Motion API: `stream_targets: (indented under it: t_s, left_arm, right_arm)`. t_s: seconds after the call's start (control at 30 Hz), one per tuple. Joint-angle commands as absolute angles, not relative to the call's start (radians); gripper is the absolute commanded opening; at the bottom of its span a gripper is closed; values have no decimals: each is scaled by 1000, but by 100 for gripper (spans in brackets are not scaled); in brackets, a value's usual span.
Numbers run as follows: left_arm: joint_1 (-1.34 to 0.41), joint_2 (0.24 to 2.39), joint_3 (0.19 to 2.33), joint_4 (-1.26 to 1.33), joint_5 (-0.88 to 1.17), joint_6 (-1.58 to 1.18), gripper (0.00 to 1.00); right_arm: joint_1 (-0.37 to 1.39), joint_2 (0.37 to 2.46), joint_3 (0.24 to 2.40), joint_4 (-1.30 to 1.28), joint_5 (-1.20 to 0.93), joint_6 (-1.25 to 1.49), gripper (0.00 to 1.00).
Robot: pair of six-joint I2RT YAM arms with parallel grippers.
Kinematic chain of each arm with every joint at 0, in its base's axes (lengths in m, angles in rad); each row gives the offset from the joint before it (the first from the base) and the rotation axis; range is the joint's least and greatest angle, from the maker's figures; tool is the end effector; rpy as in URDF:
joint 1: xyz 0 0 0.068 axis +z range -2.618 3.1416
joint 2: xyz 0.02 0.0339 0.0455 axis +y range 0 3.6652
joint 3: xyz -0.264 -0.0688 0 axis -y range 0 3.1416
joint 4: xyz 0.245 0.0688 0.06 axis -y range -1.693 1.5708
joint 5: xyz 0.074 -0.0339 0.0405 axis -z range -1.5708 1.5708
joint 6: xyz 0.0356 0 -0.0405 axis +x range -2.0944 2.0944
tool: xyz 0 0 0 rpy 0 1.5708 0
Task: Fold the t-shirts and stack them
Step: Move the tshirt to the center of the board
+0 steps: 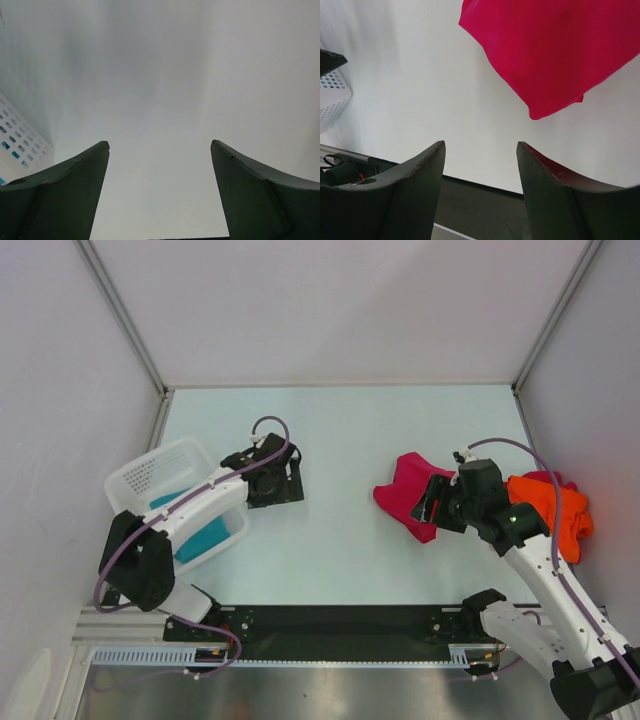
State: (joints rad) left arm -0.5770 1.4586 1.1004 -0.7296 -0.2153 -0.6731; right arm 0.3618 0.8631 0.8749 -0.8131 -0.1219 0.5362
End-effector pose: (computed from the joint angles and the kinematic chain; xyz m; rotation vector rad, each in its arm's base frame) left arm 0.2484 -0.1526 0.2498 -0.1957 2.6168 -0.1482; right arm 0.1563 0.0638 0.2985 0.1524 2.4361 0.5630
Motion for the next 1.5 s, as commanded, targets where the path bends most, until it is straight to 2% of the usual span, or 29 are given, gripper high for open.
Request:
stream_targets:
  t_s: [0.0, 0.13, 0.33, 0.7, 0.9, 1.23, 1.47]
  left_arm:
    - [-581, 1525, 1114, -748, -250, -692, 88]
    - [-581, 1589, 1089, -769, -256, -719, 89]
    - [-574, 1574, 1003, -770, -252, -787, 90]
    - [-543, 1395, 884, -845, -238, -922, 90]
    - [-497, 1204, 776, -870, -200, -980, 90]
    - [-480, 1051, 749, -971, -245, -1043, 90]
    - [-394, 908, 750, -1045, -275, -1046, 89]
  right_arm:
    - [345, 839, 891, -828, -118, 499, 65]
    - [337, 833, 882, -833, -127, 483, 65]
    - [324, 808, 874, -842, -147, 459, 65]
    - [318, 781, 925, -864, -207, 446, 65]
    - [316, 767, 922, -870, -229, 448, 65]
    - [318, 759, 923, -862, -258, 456, 65]
    - [318, 773, 914, -822, -299, 480, 65]
